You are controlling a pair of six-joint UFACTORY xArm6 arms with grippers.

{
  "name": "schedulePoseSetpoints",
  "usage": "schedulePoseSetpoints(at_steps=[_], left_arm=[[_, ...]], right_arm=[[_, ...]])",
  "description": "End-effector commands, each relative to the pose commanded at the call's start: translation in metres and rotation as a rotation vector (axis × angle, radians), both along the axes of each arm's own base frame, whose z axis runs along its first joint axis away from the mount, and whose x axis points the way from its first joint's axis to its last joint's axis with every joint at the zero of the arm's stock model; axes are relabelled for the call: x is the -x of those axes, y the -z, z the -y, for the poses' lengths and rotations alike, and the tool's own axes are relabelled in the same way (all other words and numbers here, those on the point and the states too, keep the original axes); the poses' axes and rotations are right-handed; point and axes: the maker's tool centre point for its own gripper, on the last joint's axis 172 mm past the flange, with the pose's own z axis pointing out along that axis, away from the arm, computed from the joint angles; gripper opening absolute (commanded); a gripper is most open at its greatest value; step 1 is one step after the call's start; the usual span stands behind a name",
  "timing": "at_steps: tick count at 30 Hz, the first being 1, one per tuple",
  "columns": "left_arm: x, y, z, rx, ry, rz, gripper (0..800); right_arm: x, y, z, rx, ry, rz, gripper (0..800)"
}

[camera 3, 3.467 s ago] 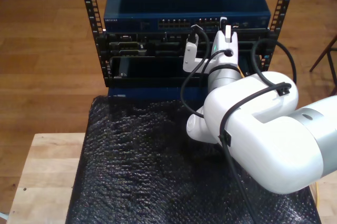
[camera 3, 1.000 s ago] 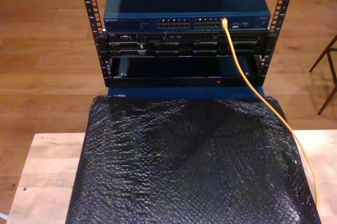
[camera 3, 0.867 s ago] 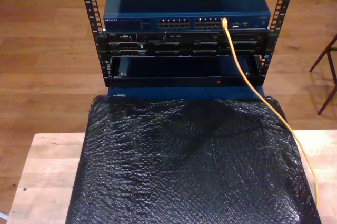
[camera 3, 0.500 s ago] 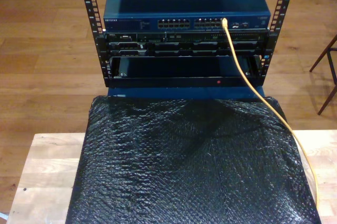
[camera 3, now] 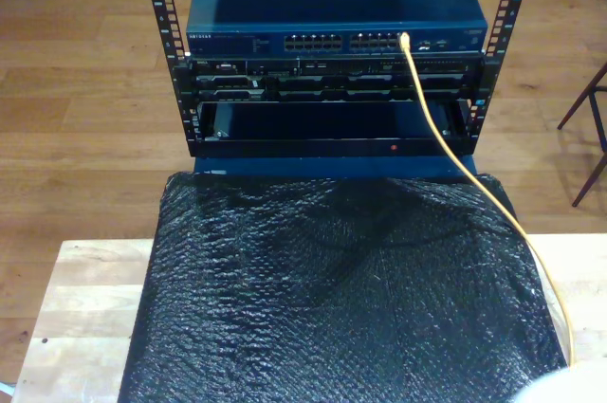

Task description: Grab the cable and plug it in

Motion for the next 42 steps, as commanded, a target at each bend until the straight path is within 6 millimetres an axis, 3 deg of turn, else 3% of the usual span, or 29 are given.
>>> schedulePoseSetpoints(at_steps=[9,26,42], left_arm=[[0.0,0.0,0.001,0.002,0.0,0.0,800],[0.0,0.0,0.001,0.002,0.0,0.0,800],[0.0,0.0,0.001,0.002,0.0,0.0,800]], right_arm=[[0.009,0.041,0.002,0.064,0.012,-0.011,798],[0.03,0.098,-0.03,0.019,0.051,-0.029,800],[0.033,0.1,-0.031,0.018,0.045,-0.023,800]])
